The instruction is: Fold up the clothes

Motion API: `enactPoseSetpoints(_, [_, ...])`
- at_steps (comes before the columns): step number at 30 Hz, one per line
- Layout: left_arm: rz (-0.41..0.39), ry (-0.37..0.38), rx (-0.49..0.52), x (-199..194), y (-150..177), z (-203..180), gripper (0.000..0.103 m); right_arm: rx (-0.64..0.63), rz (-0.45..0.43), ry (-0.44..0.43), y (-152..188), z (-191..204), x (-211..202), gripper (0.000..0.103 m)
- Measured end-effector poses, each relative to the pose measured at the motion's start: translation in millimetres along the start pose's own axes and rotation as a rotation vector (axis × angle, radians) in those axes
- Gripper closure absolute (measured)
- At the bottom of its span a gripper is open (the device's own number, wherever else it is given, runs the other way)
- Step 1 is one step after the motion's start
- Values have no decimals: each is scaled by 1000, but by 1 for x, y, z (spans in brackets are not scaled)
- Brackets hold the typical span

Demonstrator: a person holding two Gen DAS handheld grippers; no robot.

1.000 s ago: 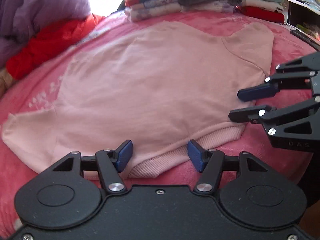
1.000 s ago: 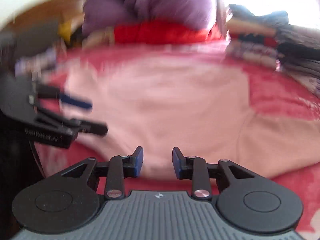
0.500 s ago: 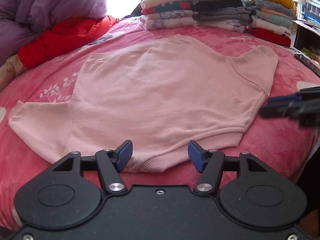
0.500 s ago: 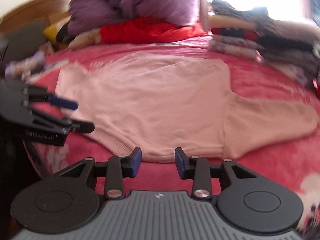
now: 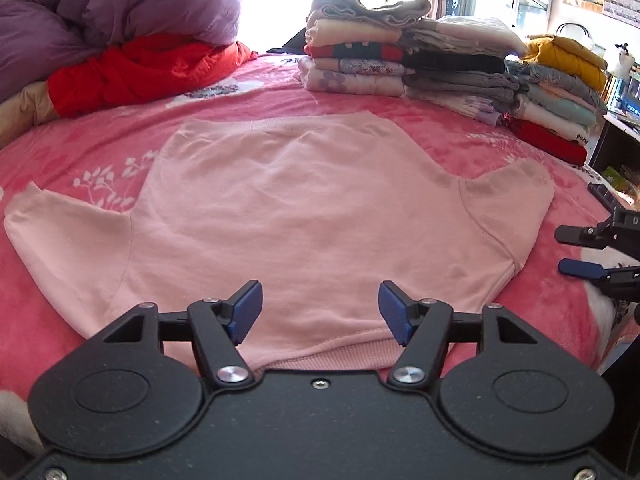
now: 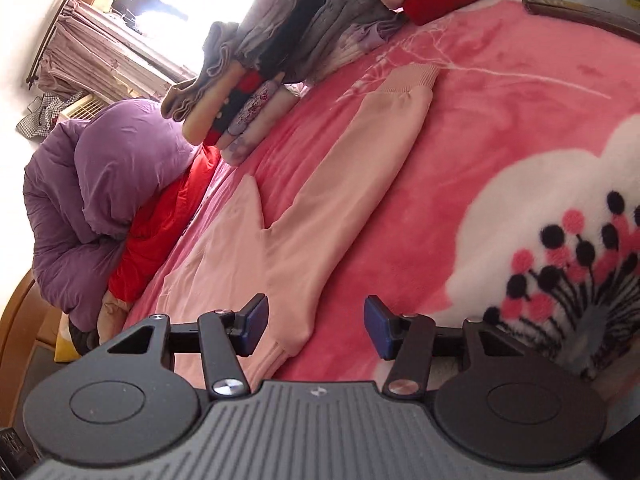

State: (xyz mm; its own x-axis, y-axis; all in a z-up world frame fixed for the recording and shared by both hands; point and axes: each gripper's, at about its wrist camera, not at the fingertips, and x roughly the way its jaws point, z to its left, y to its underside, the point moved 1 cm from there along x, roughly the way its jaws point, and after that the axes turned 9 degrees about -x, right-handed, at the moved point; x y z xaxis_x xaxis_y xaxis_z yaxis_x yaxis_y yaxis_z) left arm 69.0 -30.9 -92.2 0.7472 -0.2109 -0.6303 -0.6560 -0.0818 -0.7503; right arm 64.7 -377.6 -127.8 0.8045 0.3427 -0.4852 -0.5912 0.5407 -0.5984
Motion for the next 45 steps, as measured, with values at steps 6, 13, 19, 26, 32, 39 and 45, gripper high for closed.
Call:
enactPoseSetpoints(6, [63, 34, -24, 18, -12, -1, 38, 0, 4, -24, 2, -1, 3, 49])
enactPoseSetpoints(13, [69, 173, 214, 35, -74, -86, 38, -120, 34, 13, 10, 14, 13, 48])
enactPoseSetpoints(19, [93, 285, 565, 62, -106, -214, 38, -238, 28, 45, 18, 22, 21, 47])
enactPoseSetpoints(26, [179, 330, 812, 116, -89, -322, 45, -276, 3, 43, 24, 27, 21, 37])
enactPoseSetpoints(32, [298, 345, 785, 169, -80, -349, 46, -314, -1, 50, 28, 35, 25, 26])
enactPoseSetpoints(39, [309, 323, 661, 195, -93, -341, 46, -281, 9, 38, 23, 36, 27, 20])
enactPoseSetpoints(45, [342, 320, 567, 218, -105, -333, 45, -245, 23, 16, 17, 33, 28, 17])
